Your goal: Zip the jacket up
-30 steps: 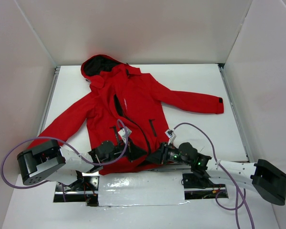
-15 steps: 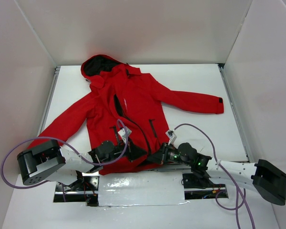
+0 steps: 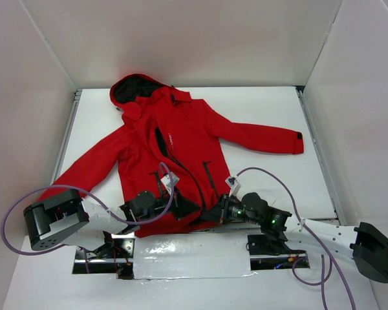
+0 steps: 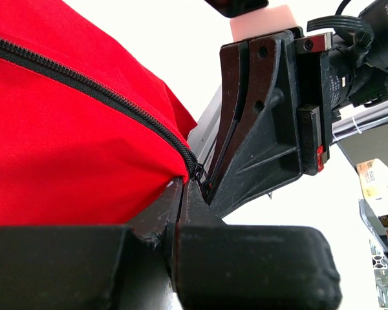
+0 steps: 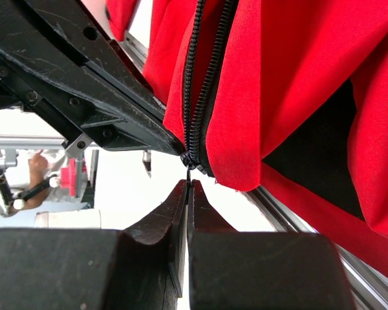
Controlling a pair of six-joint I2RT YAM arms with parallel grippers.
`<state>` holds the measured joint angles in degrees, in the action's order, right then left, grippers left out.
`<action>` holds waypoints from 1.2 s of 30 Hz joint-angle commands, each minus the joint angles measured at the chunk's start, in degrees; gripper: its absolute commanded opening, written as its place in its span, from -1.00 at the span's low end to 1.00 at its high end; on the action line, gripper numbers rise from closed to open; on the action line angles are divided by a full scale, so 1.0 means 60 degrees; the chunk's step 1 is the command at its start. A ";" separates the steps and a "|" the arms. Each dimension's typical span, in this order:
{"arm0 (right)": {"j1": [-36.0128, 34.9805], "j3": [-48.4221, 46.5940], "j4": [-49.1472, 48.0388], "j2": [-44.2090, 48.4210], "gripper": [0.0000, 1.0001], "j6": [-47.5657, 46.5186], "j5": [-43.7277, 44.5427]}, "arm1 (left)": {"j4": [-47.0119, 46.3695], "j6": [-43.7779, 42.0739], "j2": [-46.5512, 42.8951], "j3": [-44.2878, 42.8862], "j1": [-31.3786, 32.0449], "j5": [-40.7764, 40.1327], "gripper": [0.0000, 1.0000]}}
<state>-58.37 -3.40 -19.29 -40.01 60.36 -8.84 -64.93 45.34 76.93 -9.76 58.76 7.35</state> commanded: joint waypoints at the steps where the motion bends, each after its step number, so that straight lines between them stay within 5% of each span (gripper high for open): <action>1: 0.0074 -0.0706 0.0958 -0.0157 -1.00 -0.0376 -0.0123 | -0.1088 0.0060 0.0128 0.0088 -0.0008 0.0224 -1.00; 14: 0.1890 -0.1894 0.1384 -0.0494 -1.00 -0.1095 -0.1690 | -0.1411 0.0163 0.0289 0.0455 0.0050 0.0166 -1.00; 36: 0.3400 -0.3696 0.2158 -0.1916 -1.00 0.0061 -0.4239 | -0.1178 -0.0261 0.0305 0.0338 0.0401 0.0079 -1.00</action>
<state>-39.05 -21.10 -3.75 -52.38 58.33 -34.13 -73.71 46.26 79.46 -8.25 59.55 4.89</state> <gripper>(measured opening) 0.010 0.084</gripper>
